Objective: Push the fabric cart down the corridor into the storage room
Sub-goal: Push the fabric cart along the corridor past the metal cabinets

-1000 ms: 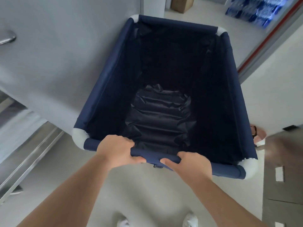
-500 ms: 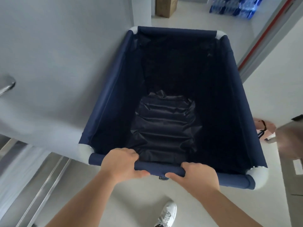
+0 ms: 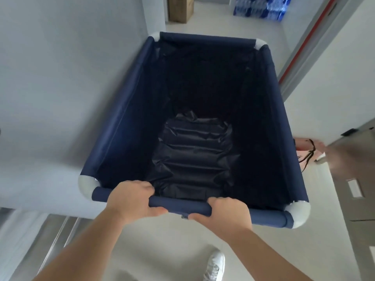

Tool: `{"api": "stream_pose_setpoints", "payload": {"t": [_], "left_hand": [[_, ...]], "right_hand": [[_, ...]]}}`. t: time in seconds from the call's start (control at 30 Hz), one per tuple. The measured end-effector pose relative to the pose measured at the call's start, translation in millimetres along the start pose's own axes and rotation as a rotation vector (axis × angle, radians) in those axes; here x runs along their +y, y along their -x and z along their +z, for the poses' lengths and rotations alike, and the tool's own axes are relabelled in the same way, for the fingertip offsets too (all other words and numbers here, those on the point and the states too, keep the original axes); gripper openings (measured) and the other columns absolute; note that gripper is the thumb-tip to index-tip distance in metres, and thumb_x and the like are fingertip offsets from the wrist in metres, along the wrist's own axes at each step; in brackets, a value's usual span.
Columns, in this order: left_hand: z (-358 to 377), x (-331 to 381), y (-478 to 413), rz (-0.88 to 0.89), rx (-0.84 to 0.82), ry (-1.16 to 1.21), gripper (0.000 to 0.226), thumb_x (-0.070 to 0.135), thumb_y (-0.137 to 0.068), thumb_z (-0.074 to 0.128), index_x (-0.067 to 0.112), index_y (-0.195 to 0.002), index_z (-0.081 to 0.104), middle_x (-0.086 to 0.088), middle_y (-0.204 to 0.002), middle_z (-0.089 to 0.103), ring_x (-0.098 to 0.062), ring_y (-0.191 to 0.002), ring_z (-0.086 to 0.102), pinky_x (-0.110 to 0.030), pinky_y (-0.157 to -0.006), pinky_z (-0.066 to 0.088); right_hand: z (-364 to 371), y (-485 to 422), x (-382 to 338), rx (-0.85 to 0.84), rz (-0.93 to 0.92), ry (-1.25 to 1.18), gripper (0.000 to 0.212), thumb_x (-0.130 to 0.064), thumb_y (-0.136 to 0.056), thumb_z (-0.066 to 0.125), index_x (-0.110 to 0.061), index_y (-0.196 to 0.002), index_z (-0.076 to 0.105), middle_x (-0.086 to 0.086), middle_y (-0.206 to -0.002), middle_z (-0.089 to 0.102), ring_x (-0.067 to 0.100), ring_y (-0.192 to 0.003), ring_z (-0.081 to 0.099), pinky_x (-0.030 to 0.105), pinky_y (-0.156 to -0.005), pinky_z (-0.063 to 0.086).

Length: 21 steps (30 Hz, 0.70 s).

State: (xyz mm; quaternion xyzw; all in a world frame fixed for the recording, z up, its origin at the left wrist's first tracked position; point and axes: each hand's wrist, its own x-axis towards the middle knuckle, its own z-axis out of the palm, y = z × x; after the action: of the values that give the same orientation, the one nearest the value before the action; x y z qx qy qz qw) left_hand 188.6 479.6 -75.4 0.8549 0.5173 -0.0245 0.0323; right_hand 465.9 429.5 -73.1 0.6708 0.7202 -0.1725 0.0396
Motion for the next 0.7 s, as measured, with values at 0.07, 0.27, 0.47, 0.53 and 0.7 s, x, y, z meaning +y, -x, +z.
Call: {"api": "stream_pose_setpoints", "payload": {"t": [0.07,0.27,0.47,0.53,0.7], "left_hand": [[1.6,-15.7,-1.3,0.027,0.023,0.005,0.063,0.085,-0.069,0.043,0.025,-0.068,0.063,0.011,-0.067,0.058,-0.011,-0.063,0.057,-0.028,-0.051,0.028],[8.4,-55.7,-9.2,0.084,0.051,0.032,0.069,0.088,-0.068,0.035,0.024,-0.065,0.061,0.009,-0.066,0.056,-0.014,-0.062,0.055,-0.030,-0.052,0.030],[6.9,-80.5,-29.4,0.108,0.107,0.039,0.069,0.085,-0.068,0.034,0.020,-0.057,0.052,0.006,-0.059,0.051,-0.018,-0.054,0.050,-0.030,-0.050,0.024],[5.6,-86.0,-40.3,0.113,0.103,0.013,0.069,0.086,-0.071,0.037,0.020,-0.058,0.050,0.005,-0.061,0.051,-0.019,-0.056,0.049,-0.032,-0.051,0.024],[-1.8,-96.4,-67.8,0.112,0.041,-0.020,0.062,0.083,-0.075,0.042,0.023,-0.061,0.045,0.007,-0.063,0.046,-0.017,-0.058,0.045,-0.033,-0.053,0.026]], "right_hand": [[1.2,-3.0,-13.4,0.021,0.021,-0.002,0.075,-0.102,-0.057,0.025,-0.029,-0.066,0.043,-0.009,-0.060,0.052,0.005,-0.054,0.045,0.029,-0.047,0.029],[6.8,-13.6,-47.3,0.116,0.063,0.013,0.078,-0.097,-0.063,0.022,-0.033,-0.084,0.060,-0.010,-0.072,0.061,0.011,-0.065,0.054,0.031,-0.060,0.034],[4.2,-36.9,-65.5,0.204,0.108,0.027,0.084,-0.085,-0.080,0.006,-0.033,-0.092,0.070,-0.010,-0.077,0.068,0.014,-0.076,0.060,0.033,-0.077,0.039],[3.8,-48.5,-68.2,0.241,0.137,0.035,0.083,-0.083,-0.080,0.006,-0.033,-0.089,0.071,-0.010,-0.074,0.067,0.014,-0.074,0.060,0.033,-0.078,0.041],[0.0,-74.3,-65.1,0.266,0.137,0.033,0.079,-0.088,-0.078,0.016,-0.036,-0.098,0.072,-0.014,-0.085,0.070,0.014,-0.087,0.061,0.035,-0.087,0.041]]}}
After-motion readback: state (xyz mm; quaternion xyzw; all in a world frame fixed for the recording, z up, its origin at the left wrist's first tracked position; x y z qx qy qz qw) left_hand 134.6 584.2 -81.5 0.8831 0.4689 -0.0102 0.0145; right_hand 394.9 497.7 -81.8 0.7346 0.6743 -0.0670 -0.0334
